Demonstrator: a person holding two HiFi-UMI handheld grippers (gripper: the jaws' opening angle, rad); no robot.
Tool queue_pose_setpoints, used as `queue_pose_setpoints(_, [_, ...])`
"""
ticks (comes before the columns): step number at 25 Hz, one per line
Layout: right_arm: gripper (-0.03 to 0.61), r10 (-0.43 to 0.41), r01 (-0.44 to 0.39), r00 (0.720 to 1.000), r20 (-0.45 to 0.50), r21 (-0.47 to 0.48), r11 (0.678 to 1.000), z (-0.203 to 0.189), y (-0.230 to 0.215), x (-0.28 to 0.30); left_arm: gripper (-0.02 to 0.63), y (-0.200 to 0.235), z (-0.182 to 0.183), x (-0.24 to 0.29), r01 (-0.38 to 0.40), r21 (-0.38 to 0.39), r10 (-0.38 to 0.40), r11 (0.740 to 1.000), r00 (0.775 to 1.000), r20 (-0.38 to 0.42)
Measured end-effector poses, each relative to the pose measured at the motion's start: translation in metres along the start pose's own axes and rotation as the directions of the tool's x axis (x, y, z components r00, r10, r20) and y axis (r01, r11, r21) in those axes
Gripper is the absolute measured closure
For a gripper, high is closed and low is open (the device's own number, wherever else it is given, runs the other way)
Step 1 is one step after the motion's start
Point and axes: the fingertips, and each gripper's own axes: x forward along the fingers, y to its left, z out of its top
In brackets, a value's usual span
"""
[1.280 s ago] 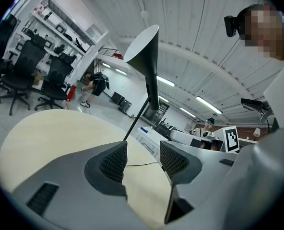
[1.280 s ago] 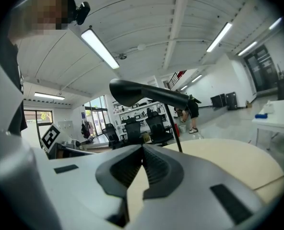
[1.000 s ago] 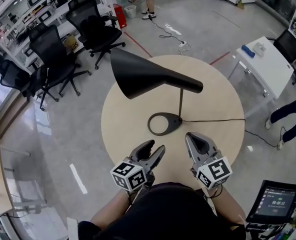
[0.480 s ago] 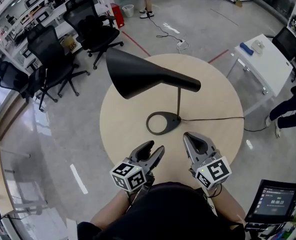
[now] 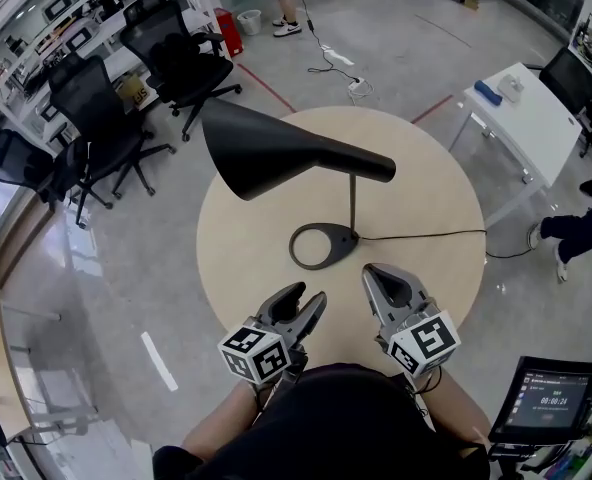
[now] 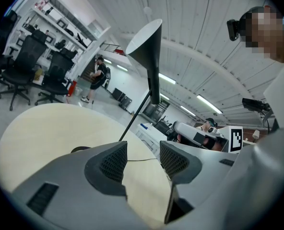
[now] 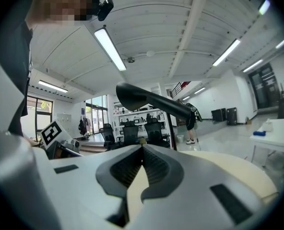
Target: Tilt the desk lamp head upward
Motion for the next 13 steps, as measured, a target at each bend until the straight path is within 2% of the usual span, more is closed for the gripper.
queue_pose_setpoints(13, [0.574, 0.019, -0.019, 1.0, -0.009, -0.001, 1.0, 0.001, 0.006, 0.008, 0.393, 0.007, 0.002, -0.005, -0.018, -0.012, 0.018, 1.0, 1.0, -0.007])
